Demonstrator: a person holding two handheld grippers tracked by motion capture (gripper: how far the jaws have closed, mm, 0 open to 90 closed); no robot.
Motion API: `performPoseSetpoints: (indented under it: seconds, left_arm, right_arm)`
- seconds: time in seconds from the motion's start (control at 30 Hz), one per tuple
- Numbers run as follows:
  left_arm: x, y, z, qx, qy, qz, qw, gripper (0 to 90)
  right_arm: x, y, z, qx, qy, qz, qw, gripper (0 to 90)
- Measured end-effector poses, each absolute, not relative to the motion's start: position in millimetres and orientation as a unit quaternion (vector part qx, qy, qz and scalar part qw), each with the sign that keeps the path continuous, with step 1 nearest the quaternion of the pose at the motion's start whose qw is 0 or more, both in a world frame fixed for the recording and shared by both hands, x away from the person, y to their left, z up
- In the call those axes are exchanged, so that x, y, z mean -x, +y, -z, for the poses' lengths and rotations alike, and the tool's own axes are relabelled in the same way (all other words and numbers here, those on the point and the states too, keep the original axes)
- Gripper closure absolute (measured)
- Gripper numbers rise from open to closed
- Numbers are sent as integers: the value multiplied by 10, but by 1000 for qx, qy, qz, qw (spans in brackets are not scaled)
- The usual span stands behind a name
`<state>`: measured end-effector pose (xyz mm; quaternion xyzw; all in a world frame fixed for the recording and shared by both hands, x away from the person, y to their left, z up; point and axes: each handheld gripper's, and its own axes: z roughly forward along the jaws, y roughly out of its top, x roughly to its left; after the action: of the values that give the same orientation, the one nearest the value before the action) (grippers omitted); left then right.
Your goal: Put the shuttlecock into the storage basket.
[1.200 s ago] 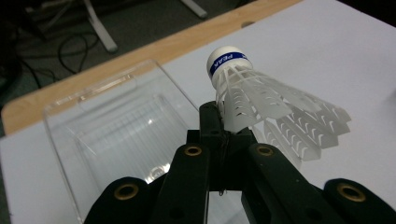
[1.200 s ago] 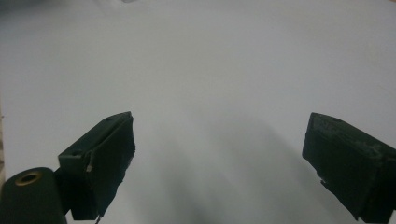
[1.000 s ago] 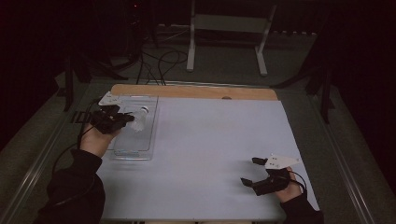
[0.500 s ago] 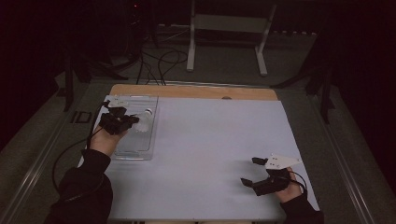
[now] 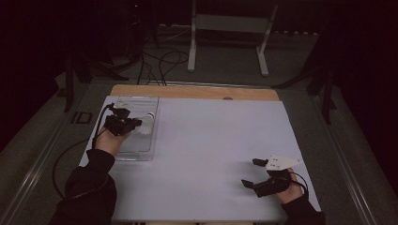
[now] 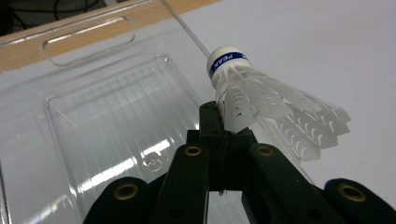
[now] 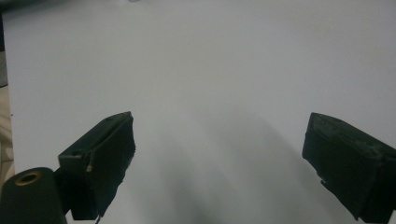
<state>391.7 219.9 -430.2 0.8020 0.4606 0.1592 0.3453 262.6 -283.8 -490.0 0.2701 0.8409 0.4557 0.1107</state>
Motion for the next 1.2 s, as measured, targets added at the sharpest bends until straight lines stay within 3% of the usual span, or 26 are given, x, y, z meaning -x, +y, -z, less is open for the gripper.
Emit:
performPoseSetpoints:
  seconds: [0.57,0.87,0.93,1.07,1.2]
  left_arm:
    - [-4016,2139,4437,-823,462,-137,301,881]
    - [-4017,2061,4458,-834,462,-137,269,775]
    - [-4013,2048,4448,-831,470,-136,264,682]
    - [-3977,2033,4382,-822,481,-147,267,380]
    - [-3945,2060,4291,-808,495,-159,277,204]
  right_arm:
    - [-2631,-2843,4903,-274,840,-457,106,90]
    - [-2637,-2845,4908,-275,841,-454,104,91]
    - [-2637,-2844,4908,-274,842,-453,104,91]
    - [-2637,-2843,4908,-275,843,-451,103,91]
    - [-2639,-2847,4910,-275,844,-449,102,91]
